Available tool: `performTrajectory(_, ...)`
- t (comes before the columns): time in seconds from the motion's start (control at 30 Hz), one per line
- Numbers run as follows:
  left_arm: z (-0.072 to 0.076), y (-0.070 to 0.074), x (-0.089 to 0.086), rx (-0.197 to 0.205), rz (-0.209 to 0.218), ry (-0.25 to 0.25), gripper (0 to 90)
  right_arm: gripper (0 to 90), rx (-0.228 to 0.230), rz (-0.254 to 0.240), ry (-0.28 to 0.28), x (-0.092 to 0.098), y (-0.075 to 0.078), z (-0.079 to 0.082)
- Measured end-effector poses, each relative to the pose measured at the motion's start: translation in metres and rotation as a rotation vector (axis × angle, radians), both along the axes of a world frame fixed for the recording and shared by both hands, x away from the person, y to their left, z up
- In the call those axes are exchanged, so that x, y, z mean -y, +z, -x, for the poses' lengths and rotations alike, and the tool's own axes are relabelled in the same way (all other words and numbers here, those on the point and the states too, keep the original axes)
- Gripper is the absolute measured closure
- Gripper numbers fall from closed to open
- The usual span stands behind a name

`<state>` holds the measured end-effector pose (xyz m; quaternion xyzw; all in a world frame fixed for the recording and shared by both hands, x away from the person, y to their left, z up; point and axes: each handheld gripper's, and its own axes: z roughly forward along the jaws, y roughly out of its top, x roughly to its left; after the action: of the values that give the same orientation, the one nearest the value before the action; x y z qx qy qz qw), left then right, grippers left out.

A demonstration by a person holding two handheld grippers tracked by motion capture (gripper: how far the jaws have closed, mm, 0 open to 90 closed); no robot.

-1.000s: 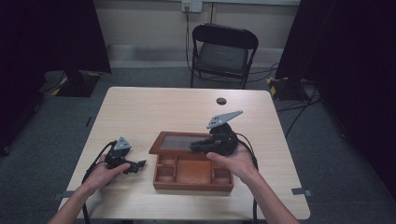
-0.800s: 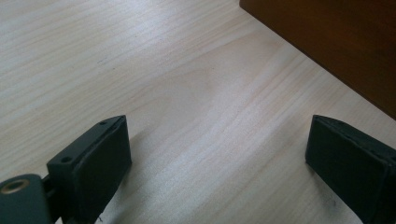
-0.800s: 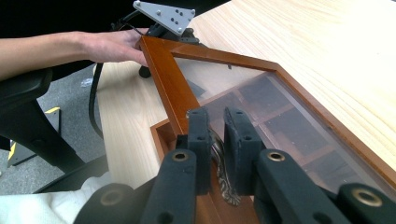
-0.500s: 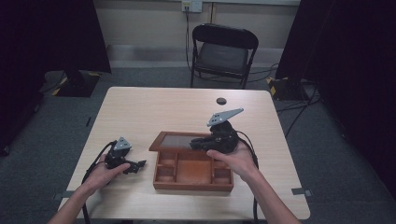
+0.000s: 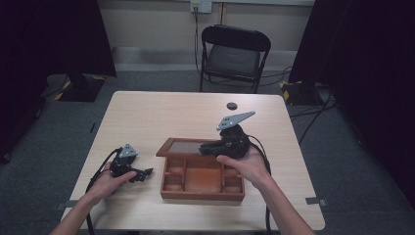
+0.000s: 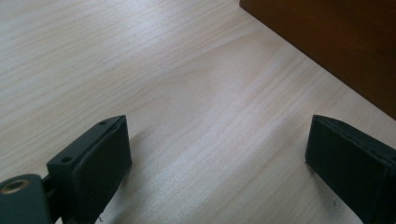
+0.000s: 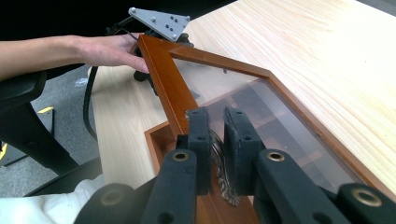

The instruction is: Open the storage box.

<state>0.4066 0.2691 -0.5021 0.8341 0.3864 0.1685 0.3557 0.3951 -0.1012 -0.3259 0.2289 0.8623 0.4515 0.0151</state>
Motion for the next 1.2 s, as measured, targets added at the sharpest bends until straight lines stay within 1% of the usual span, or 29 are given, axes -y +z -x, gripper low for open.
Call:
performTrajectory(0.43,0.0,0.0,0.0,-0.003,0.004,0.002,6.0,81.9,-0.009,-0.003,-0.007,0.0,0.003,-0.003)
performTrajectory(0.77,0.0,0.0,0.0,0.0,0.002,0.001,6.1,82.1,0.001,-0.011,-0.012,-0.001,0.005,-0.005)
performTrajectory(0.87,0.0,0.0,0.0,-0.002,0.006,0.003,6.1,82.1,-0.004,-0.015,-0.013,-0.001,0.006,-0.006)
performTrajectory(1.0,0.0,0.0,0.0,0.0,0.0,0.0,6.0,82.1,-0.011,-0.016,-0.011,-0.001,0.007,-0.009)
performTrajectory(1.03,0.0,0.0,0.0,-0.003,0.008,0.004,6.0,82.2,-0.014,-0.017,-0.012,-0.001,0.008,-0.009)
performTrajectory(1.2,0.0,0.0,0.0,0.0,-0.001,0.0,6.0,82.2,-0.018,-0.019,-0.011,-0.001,0.01,-0.012)
